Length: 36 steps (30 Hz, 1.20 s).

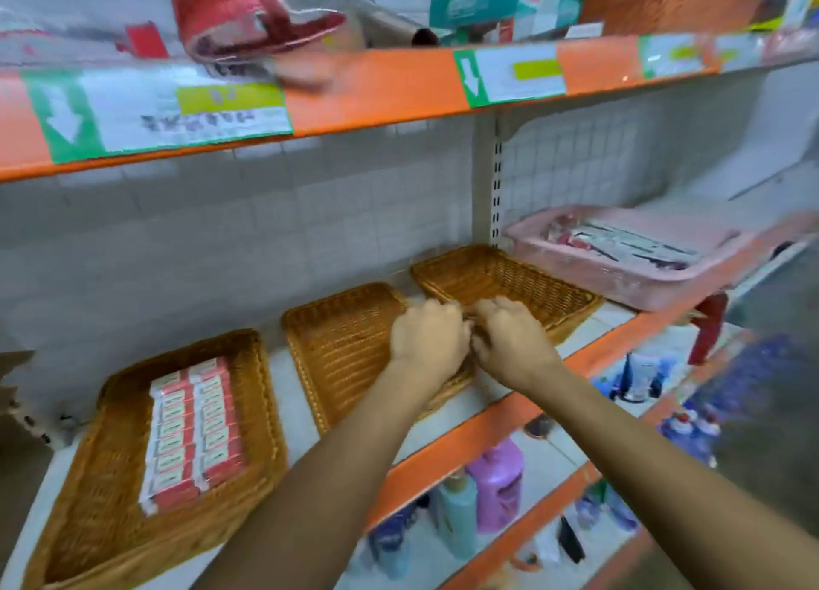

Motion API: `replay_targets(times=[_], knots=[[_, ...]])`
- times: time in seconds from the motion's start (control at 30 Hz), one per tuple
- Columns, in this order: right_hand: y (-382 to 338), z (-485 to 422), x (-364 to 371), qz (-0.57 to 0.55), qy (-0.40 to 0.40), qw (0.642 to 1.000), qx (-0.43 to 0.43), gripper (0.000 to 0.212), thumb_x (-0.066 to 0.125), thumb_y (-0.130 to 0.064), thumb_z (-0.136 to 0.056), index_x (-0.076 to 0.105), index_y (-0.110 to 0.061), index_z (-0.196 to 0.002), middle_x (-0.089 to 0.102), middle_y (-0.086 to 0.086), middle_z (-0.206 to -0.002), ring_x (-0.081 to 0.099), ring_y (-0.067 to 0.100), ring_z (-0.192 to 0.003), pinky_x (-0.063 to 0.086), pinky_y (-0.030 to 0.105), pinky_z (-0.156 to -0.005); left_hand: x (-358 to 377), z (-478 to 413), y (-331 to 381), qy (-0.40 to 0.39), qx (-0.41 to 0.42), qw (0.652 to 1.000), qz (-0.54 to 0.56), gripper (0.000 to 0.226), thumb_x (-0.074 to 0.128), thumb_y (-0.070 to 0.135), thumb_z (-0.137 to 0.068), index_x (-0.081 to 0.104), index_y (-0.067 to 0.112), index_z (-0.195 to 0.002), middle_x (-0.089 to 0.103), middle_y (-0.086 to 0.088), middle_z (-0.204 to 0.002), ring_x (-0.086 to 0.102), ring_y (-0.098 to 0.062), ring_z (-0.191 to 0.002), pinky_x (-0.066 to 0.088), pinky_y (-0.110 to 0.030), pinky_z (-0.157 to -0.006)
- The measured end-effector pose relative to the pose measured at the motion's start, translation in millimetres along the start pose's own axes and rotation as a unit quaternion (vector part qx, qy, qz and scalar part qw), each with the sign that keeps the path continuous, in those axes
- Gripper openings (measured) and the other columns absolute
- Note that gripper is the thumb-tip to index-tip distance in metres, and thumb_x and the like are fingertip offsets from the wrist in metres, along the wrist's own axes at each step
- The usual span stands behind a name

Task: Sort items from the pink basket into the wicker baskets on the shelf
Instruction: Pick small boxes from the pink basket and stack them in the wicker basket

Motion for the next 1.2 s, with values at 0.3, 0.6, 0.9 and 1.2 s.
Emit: replay_targets(times=[0.3,0.6,0.9,1.2], knots=[[149.6,39.5,-68.4,0.001,0.018,0.997,0.077,0.038,0.053,-0.009,-0.082,0.059,-0.011,-0.119,0.059,0.013,-0.118,0.05,0.031,-0.114,0.04,0.036,-0.095,13.1,-47.7,166.1,0.012,0.084,0.996,0.035,0.035,0.044,0.036,-0.095,0.056,0.014,-0.119,0.059,-0.012,-0.118,0.055,-0.032,-0.112,0.047,-0.039,-0.085],[255.1,43.1,-116.1,0.031,0.048,0.99,0.131,0.033,0.05,-0.008,-0.08,0.062,-0.005,-0.111,0.062,0.016,-0.11,0.053,0.036,-0.107,0.042,0.041,-0.09,17.6,-100.3,279.4,0.032,0.158,0.986,0.051,0.033,0.042,0.032,-0.096,0.055,0.01,-0.117,0.059,-0.014,-0.115,0.055,-0.032,-0.109,0.046,-0.039,-0.081],[326.4,-13.3,-133.4,0.073,0.048,0.989,0.117,0.04,0.047,-0.01,-0.09,0.052,-0.011,-0.129,0.055,0.012,-0.126,0.046,0.029,-0.118,0.03,0.029,-0.095,39.6,-186.0,322.3,0.038,0.166,0.984,0.056,0.034,0.042,0.029,-0.096,0.053,0.013,-0.124,0.058,-0.013,-0.117,0.054,-0.033,-0.111,0.045,-0.04,-0.084],[393.4,-111.6,-115.8,0.066,0.006,0.993,0.096,0.043,0.051,-0.016,-0.089,0.049,-0.015,-0.132,0.051,0.01,-0.129,0.042,0.029,-0.12,0.039,0.038,-0.099,78.2,-288.8,322.6,0.004,0.119,0.992,0.046,0.04,0.046,0.03,-0.093,0.05,0.014,-0.13,0.055,-0.013,-0.123,0.051,-0.032,-0.115,0.046,-0.041,-0.089]])
Point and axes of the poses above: each hand's wrist, its own z-axis away from the middle knuckle, its own x-axis out of the palm, y = z × x, the point moved 7 cm from there along -z, towards the middle knuckle
